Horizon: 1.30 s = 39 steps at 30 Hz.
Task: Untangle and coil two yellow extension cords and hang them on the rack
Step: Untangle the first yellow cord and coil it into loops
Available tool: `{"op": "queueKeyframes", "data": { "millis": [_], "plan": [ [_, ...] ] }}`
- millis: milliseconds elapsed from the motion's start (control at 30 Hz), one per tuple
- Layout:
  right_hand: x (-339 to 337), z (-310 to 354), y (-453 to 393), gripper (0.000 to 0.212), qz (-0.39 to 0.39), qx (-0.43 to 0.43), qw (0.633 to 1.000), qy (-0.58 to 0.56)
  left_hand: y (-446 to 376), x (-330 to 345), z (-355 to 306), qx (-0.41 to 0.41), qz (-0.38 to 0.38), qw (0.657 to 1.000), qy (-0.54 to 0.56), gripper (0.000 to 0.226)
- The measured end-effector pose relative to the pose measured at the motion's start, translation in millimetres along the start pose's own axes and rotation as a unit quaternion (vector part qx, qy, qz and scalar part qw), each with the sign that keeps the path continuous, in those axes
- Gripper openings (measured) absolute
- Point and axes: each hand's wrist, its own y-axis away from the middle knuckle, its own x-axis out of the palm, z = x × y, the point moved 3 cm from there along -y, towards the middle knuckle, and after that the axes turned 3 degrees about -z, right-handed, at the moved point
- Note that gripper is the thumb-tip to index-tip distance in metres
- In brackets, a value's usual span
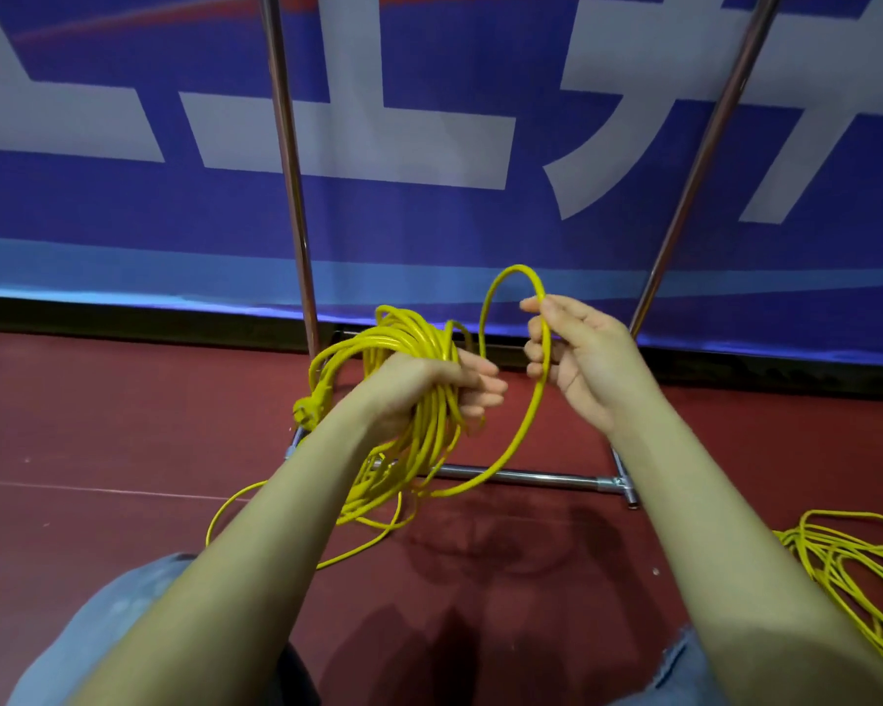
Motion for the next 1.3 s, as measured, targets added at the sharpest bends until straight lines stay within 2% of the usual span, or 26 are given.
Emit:
{"op": "queueKeyframes", "data": {
  "millis": [167, 367, 467, 567, 700, 800, 900, 967, 1133, 1300],
  "plan": [
    [-5, 3, -5, 0.015, -0.043, 0.013, 0.988, -0.145, 10, 14, 7, -0.014, 0.112, 0.991, -0.072, 0.022],
    [-12, 1, -9, 0.011, -0.063, 0.008, 0.982, -0.181, 7, 27, 16, -0.009, 0.168, 0.986, -0.017, 0.017],
    [-20, -2, -10, 0.011, -0.067, 0.015, 0.991, -0.117, 4, 31, 13, 0.014, 0.14, 0.99, 0.026, 0.016],
    [-23, -11, -7, 0.01, -0.062, 0.027, 0.998, -0.008, 1, 29, 2, 0.056, 0.06, 0.991, 0.102, 0.018],
    [-10, -25, 0, 0.011, 0.035, 0.028, 0.988, 0.147, -9, 11, -14, 0.107, -0.044, 0.952, 0.283, 0.022],
    [8, -40, 5, 0.01, 0.089, 0.006, 0.97, 0.225, -11, -4, -20, 0.129, -0.078, 0.93, 0.336, 0.019],
    [20, -46, 4, 0.012, 0.088, -0.029, 0.971, 0.222, -8, -11, -22, 0.132, -0.08, 0.929, 0.337, 0.018],
    [25, -42, 3, 0.013, 0.073, -0.047, 0.98, 0.181, -7, -17, -24, 0.132, -0.076, 0.934, 0.324, 0.019],
    [25, -27, 0, 0.022, 0.018, -0.127, 0.979, 0.16, -3, -25, -25, 0.131, -0.072, 0.958, 0.243, 0.022],
    [24, -25, -1, 0.025, 0.063, -0.108, 0.966, 0.227, 3, -28, -32, 0.131, -0.02, 0.957, 0.259, 0.029]
  ]
}}
